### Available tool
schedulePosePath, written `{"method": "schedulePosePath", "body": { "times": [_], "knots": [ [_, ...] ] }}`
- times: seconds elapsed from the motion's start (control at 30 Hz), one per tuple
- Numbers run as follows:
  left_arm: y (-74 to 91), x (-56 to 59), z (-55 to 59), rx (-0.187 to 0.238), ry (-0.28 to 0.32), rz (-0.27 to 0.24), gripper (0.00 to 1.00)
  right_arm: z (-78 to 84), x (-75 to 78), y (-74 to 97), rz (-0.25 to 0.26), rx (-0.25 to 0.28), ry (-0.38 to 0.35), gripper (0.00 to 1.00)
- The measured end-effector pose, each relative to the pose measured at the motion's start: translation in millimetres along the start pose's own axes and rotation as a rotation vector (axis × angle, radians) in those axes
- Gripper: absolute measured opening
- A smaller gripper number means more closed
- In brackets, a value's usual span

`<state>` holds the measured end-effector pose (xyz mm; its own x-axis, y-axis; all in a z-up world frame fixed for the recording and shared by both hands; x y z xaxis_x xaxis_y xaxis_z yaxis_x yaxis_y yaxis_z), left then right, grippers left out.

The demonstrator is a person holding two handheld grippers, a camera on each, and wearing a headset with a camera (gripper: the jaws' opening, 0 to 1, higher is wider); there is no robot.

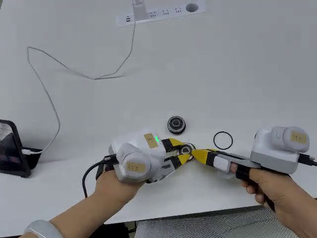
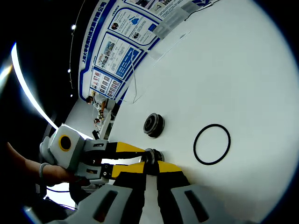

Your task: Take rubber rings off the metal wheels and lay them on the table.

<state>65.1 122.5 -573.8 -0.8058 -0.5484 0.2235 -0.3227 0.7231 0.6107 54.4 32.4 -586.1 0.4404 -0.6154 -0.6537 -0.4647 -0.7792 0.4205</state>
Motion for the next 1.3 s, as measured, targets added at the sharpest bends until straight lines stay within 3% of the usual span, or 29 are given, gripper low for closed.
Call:
{"method": "schedulePosePath", "body": {
  "times": [0.57,0.93,1.3],
  "knots": [
    [0.6,0.4,-0.5,0.001,0.001,0.001,0.14,-0.7,3.2,1.2,0.02,0.0,0.026,0.02],
    [0.5,-0.6,-0.2,0.002,0.004,-0.001,0.14,-2.7,0.0,1.6,0.039,-0.012,0.084,0.01],
    [0.3,-1.5,0.5,0.004,0.008,-0.001,0.14,-2.8,-2.2,0.2,0.033,-0.011,0.075,0.01]
  ]
}}
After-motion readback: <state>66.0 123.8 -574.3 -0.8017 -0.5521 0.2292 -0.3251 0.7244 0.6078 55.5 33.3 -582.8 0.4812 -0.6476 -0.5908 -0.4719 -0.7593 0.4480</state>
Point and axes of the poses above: the centre of the closed fingertips' face, and the gripper's own axes: y roughly backward along the fingers, x roughly to its right, z roughly out of its underside, the point moved 5 cm from there along y, roughly backward along the fingers, and after that the axes turned 15 degrees about y, right-handed, at the moved point
